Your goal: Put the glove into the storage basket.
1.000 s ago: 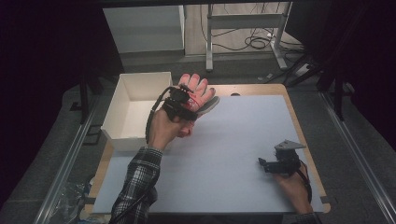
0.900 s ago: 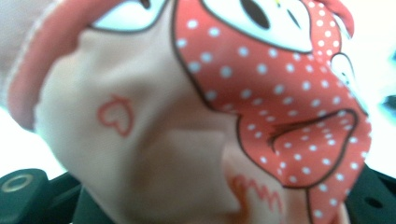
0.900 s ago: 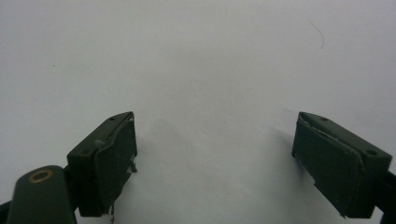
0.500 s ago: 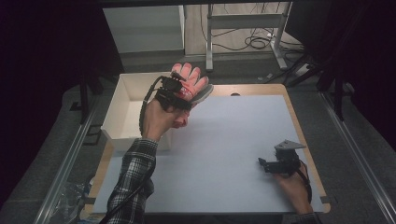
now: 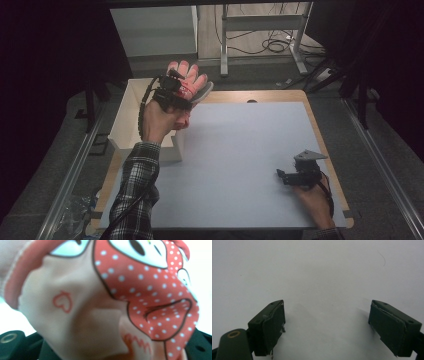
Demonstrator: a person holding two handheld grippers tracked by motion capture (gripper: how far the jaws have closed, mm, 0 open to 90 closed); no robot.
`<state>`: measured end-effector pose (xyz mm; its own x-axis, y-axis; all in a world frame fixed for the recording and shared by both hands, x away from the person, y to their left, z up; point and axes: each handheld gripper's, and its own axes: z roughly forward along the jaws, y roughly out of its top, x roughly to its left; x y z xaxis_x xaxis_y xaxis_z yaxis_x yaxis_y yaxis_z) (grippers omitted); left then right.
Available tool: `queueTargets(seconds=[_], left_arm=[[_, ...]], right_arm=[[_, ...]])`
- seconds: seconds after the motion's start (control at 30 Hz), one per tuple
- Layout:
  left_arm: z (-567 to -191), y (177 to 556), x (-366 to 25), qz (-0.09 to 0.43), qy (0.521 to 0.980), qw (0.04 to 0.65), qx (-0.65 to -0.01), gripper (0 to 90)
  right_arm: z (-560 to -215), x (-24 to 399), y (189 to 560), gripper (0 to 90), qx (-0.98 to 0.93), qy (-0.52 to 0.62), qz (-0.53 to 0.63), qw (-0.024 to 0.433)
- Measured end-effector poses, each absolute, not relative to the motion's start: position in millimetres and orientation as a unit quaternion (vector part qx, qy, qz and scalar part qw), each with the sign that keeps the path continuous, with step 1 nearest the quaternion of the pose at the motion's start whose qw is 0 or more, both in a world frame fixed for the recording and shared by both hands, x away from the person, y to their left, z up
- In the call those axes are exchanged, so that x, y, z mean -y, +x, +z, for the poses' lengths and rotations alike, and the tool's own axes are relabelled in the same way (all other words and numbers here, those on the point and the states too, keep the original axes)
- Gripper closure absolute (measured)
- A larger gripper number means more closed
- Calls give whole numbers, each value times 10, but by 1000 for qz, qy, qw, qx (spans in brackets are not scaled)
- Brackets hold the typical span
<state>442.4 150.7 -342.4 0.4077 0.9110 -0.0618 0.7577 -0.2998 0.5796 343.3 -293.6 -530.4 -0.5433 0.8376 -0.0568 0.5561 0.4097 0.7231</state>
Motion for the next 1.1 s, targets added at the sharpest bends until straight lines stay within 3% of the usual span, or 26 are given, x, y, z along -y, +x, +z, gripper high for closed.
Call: queueTargets(seconds=[1.1], left_arm=[[-3745, 4495, -2240, 173, 740, 248, -601, 461]], right_arm=[[-5304, 2935, 3432, 141, -812, 430, 334, 211]])
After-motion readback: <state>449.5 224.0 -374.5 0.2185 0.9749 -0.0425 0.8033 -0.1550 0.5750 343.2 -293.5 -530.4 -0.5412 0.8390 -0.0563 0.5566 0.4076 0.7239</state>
